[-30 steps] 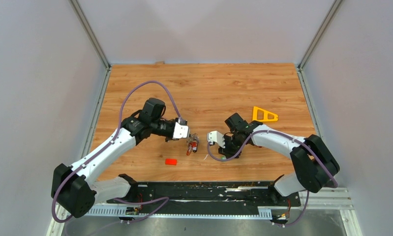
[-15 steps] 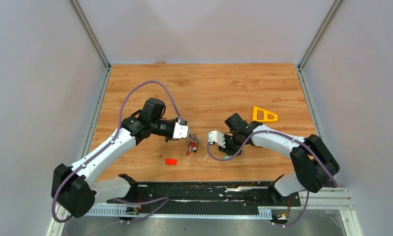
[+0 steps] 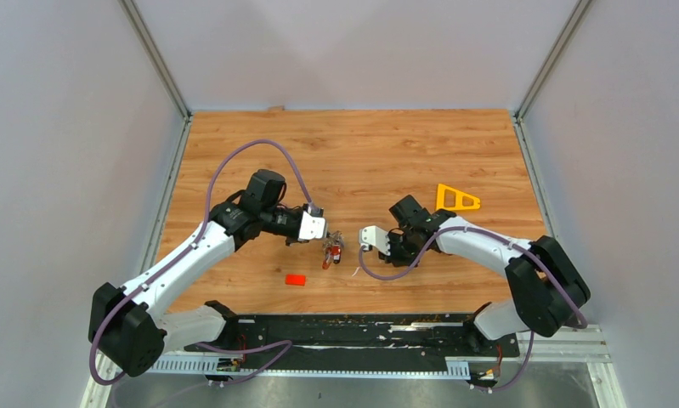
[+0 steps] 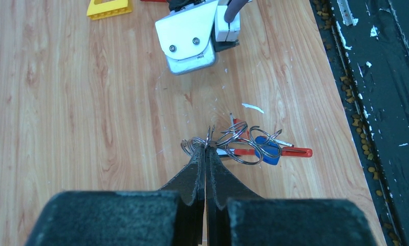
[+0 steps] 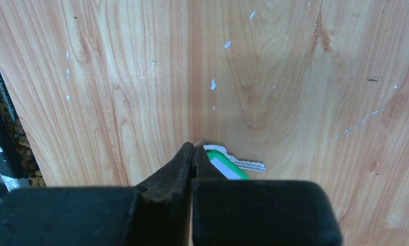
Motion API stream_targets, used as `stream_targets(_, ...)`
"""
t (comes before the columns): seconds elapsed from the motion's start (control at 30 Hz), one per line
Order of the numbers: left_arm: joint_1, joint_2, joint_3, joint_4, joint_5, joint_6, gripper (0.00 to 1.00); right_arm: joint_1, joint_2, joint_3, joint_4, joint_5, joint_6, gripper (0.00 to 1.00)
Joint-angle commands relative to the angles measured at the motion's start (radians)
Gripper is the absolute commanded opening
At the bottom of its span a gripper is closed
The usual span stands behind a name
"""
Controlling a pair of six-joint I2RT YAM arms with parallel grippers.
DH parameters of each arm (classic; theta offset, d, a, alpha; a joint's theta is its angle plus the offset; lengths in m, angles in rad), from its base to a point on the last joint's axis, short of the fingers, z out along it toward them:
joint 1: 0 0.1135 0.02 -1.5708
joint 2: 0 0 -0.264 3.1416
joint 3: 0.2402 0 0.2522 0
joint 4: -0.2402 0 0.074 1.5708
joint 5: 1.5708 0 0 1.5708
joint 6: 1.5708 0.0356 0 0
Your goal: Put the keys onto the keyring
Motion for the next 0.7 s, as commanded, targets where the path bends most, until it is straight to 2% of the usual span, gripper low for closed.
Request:
stream_targets(0.0,0.005,-0.024,0.002,0.041,0.045,-0.012,0.0,0.002,-0.042,0.037,-0.014,-0.013,-0.031,0.0)
stream_targets(0.2,0.005,-0.022,0.001,0.041,0.048,-0.012,0.0,-0.006,-0.055,0.042,-0.022,-0.007,-0.043,0.01)
stream_targets(0.43,0.005,-0.023,0.001,0.041,0.05,-0.012,0.0,-0.014,-0.073,0.036,-0.042,-0.01,-0.067,0.31)
stream_targets(0.53,0.005,-0.024,0.001,0.042,0.051,-0.012,0.0,-0.013,-0.075,0.022,-0.035,-0.009,-0.068,0.38)
stream_targets(0.67,0.005,-0.021,0.001,0.041,0.051,-0.012,0.0,-0.011,-0.07,0.006,-0.002,0.001,-0.062,0.39)
